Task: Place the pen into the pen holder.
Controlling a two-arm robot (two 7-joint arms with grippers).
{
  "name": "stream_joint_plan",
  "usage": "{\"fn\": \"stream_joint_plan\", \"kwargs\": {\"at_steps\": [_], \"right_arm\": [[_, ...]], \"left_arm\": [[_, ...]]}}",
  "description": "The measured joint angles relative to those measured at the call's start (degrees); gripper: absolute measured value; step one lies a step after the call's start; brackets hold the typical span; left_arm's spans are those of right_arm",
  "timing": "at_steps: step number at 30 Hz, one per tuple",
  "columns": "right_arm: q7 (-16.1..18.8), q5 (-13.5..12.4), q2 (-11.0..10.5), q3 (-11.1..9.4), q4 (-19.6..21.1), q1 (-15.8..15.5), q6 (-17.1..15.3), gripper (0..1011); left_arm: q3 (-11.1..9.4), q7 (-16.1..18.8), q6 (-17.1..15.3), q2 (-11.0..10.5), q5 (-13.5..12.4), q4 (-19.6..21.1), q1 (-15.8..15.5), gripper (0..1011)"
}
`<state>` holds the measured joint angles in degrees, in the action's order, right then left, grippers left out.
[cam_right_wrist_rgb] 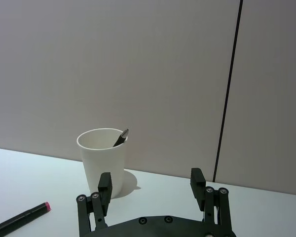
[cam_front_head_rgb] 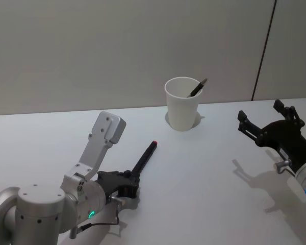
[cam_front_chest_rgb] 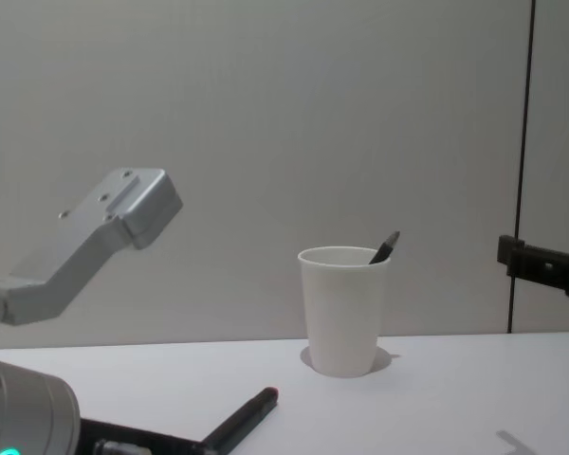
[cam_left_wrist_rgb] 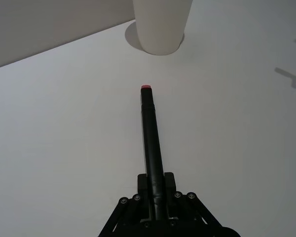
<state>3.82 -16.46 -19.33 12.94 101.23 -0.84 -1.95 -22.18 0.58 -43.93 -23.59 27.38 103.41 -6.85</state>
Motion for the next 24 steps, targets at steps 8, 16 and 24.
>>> {"fn": "stream_joint_plan", "kwargs": {"at_steps": [8, 16, 24], "right_arm": [[0.0, 0.0, 0.0, 0.0, 0.0, 0.0, 0.0, 1001], [0.0, 0.0, 0.0, 0.0, 0.0, 0.0, 0.0, 1001], [0.0, 0.0, 0.0, 0.0, 0.0, 0.0, 0.0, 1001]], "left_arm": [[0.5, 0.4, 2.5, -0.1, 0.8, 0.2, 0.5, 191], [1.6, 1.7, 7.8, -0.6, 2.2, 1.2, 1.4, 191], [3.1, 2.4, 14.9, -1.7, 3.8, 2.4, 2.7, 191]]}}
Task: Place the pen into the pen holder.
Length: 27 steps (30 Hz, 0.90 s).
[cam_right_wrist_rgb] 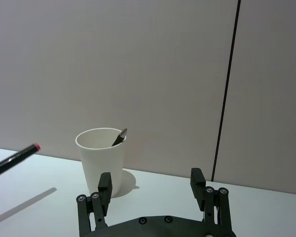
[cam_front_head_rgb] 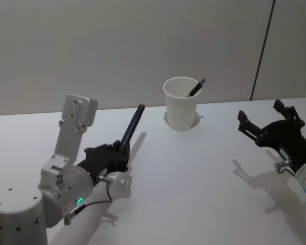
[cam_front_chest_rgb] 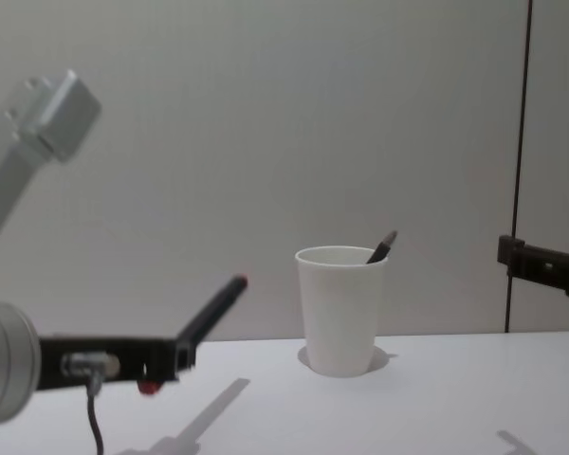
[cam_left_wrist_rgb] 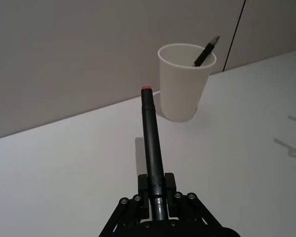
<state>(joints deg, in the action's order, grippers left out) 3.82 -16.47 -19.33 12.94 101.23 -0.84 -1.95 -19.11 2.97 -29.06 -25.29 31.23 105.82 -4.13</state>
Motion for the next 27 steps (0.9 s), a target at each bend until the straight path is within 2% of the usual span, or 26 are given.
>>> {"fn": "stream_joint_plan", "kwargs": {"at_steps": [5, 12, 19, 27], "right_arm": [[0.0, 0.0, 0.0, 0.0, 0.0, 0.0, 0.0, 1001], [0.0, 0.0, 0.0, 0.0, 0.0, 0.0, 0.0, 1001], [0.0, 0.0, 0.0, 0.0, 0.0, 0.0, 0.0, 1002], [0.0, 0.0, 0.0, 0.0, 0.0, 0.0, 0.0, 1002]], "left_arm": [[0.7, -0.4, 4.4, -0.6, 0.9, 0.6, 0.7, 191], [1.6, -3.5, 10.7, -1.1, 2.4, 0.9, 1.2, 191], [2.0, -8.9, 15.5, -1.2, 3.9, 0.6, 0.9, 191], [2.0, -15.2, 18.4, -0.7, 5.5, -0.3, -0.1, 191]]}}
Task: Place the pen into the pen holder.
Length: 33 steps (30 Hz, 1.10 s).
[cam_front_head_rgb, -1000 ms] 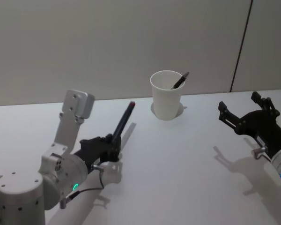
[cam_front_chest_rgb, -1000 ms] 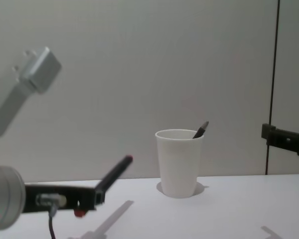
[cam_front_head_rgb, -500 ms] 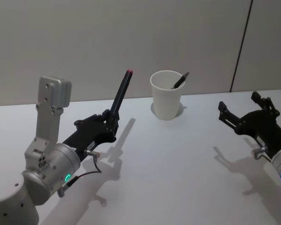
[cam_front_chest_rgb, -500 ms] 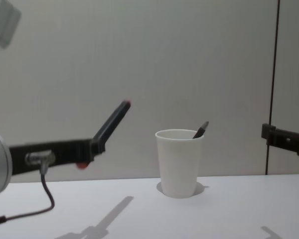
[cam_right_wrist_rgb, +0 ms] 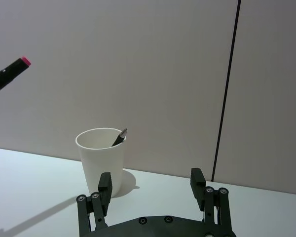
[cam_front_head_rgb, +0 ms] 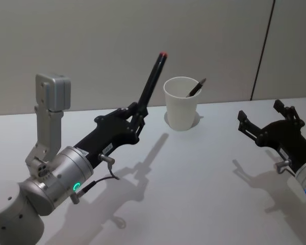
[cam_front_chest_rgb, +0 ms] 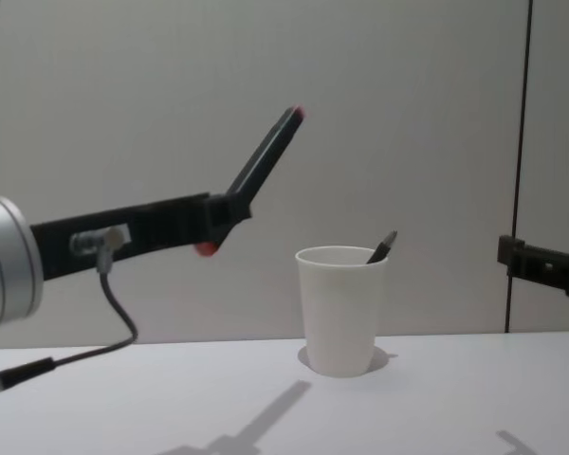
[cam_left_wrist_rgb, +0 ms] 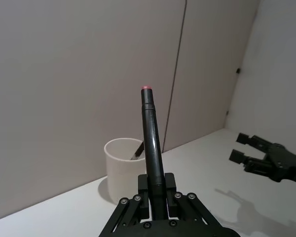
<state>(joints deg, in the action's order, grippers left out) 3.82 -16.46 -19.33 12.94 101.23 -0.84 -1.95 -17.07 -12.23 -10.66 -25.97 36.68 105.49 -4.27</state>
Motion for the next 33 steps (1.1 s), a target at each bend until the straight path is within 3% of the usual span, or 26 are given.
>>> {"fn": "stream_joint_plan", "kwargs": {"at_steps": [16, 26, 33], "right_arm": [[0.0, 0.0, 0.0, 0.0, 0.0, 0.0, 0.0, 1002], [0.0, 0.0, 0.0, 0.0, 0.0, 0.0, 0.0, 1001], [0.0, 0.0, 0.0, 0.0, 0.0, 0.0, 0.0, 1001]], "left_arm": [[-1.5, -14.6, 0.6, 2.8, 2.4, -4.6, -4.2, 191], [-2.9, -20.5, -0.8, 5.3, 2.5, -8.7, -7.2, 191], [-3.7, -21.8, -1.1, 6.3, 1.8, -10.6, -8.5, 191]]}}
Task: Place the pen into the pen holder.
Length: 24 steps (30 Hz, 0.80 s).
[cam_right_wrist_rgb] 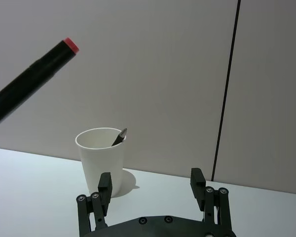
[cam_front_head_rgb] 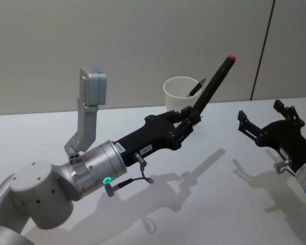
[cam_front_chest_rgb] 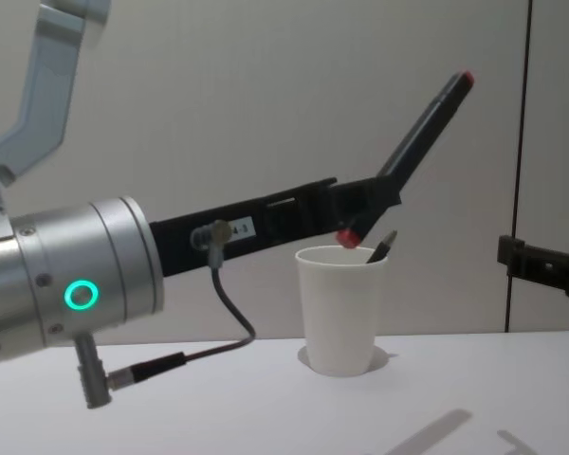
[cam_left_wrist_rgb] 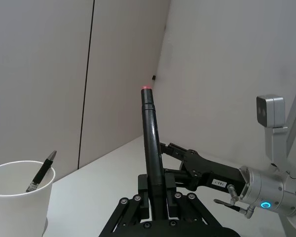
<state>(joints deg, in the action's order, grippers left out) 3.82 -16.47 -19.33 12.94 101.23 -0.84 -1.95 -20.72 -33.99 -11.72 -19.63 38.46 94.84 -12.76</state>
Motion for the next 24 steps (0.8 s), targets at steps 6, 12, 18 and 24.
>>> {"fn": "stream_joint_plan", "kwargs": {"at_steps": [6, 12, 18, 24], "right_arm": [[0.0, 0.0, 0.0, 0.0, 0.0, 0.0, 0.0, 1002], [0.0, 0.0, 0.0, 0.0, 0.0, 0.0, 0.0, 1002], [0.0, 0.0, 0.0, 0.0, 0.0, 0.0, 0.0, 1001], [0.0, 0.0, 0.0, 0.0, 0.0, 0.0, 0.0, 1001]], "left_arm": [[-0.4, 0.1, 0.2, 0.5, -1.2, -0.8, -0.6, 191], [-0.8, 1.0, 0.6, 0.8, -3.2, -1.2, -1.0, 191], [-1.3, 2.0, 1.0, 0.9, -6.0, -1.3, -1.3, 191], [-1.7, 3.0, 1.4, 0.9, -8.3, -1.2, -1.4, 191]]}}
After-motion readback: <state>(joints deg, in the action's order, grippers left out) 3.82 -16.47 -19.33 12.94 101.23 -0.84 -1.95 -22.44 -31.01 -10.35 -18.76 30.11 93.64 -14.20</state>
